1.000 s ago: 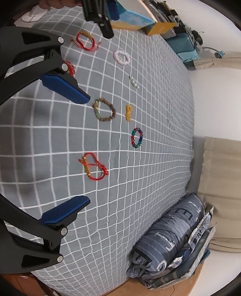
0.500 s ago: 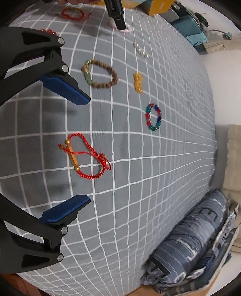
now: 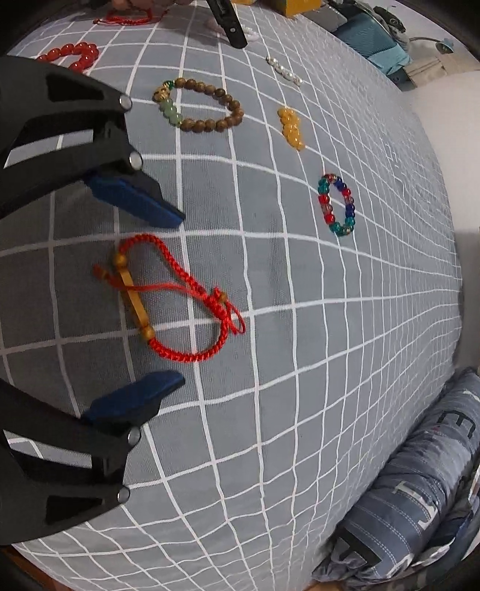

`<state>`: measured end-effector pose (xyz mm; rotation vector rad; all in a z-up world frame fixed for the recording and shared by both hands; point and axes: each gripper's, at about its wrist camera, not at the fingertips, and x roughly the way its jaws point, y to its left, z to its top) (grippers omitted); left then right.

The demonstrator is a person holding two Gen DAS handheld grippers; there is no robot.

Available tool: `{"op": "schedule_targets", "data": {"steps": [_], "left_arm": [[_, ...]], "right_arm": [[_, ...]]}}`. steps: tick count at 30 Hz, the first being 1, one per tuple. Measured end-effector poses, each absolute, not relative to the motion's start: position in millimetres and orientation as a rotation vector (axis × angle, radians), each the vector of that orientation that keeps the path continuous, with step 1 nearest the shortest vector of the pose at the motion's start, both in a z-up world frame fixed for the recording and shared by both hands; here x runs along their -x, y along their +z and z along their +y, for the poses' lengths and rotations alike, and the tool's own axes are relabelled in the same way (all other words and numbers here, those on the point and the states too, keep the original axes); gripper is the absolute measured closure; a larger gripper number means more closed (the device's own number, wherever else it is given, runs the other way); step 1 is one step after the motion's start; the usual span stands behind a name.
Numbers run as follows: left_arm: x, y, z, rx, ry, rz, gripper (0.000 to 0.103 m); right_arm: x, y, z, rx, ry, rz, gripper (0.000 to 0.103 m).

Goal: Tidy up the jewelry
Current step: 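Grasp the pink-white bead bracelet with left tool while right tool grasps red cord bracelet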

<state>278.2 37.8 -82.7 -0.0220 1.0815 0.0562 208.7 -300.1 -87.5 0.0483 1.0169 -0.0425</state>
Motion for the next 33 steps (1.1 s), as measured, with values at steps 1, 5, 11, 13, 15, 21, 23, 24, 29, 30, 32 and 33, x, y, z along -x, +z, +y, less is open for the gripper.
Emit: {"op": "schedule_targets", "data": {"steps": [1, 5, 11, 13, 15, 21, 23, 24, 29, 30, 32, 33], "left_arm": [[-276, -82, 38, 0.021, 0.060, 1.084, 0.021], [-273, -77, 41, 0.026, 0.045, 1.089, 0.040], [-265, -72, 39, 0.039, 0.014, 1.096, 0.079], [-263, -69, 39, 0.052, 0.004, 1.093, 0.082], [-261, -67, 39, 0.055, -0.012, 1.090, 0.082], [-255, -56, 34, 0.034, -0.033, 1.063, 0.083], [-255, -53, 32, 0.027, -0.036, 1.059, 0.084], [-253, -51, 31, 0.026, -0.039, 1.057, 0.092], [-253, -44, 29, 0.010, -0.054, 1.045, 0.100], [-252, -42, 29, 0.008, -0.054, 1.044, 0.100], [-251, -40, 29, 0.004, -0.057, 1.036, 0.100], [-250, -38, 28, -0.002, -0.055, 1.029, 0.100]], "right_arm": [[-209, -88, -299, -0.043, -0.037, 1.018, 0.036], [-208, -85, -293, -0.039, -0.028, 1.021, 0.052], [-208, -82, -288, -0.032, -0.031, 1.018, 0.089], [-208, -80, -290, -0.055, -0.027, 1.021, 0.095], [-208, -79, -291, -0.062, -0.025, 1.021, 0.096], [-206, -72, -292, -0.068, -0.030, 1.003, 0.096], [-205, -70, -292, -0.068, -0.030, 0.997, 0.096], [-204, -67, -291, -0.064, -0.031, 0.991, 0.097], [-203, -59, -291, -0.057, -0.032, 0.968, 0.097], [-203, -57, -290, -0.055, -0.031, 0.963, 0.097], [-202, -54, -289, -0.051, -0.029, 0.956, 0.097], [-201, -52, -289, -0.048, -0.027, 0.950, 0.097]]}}
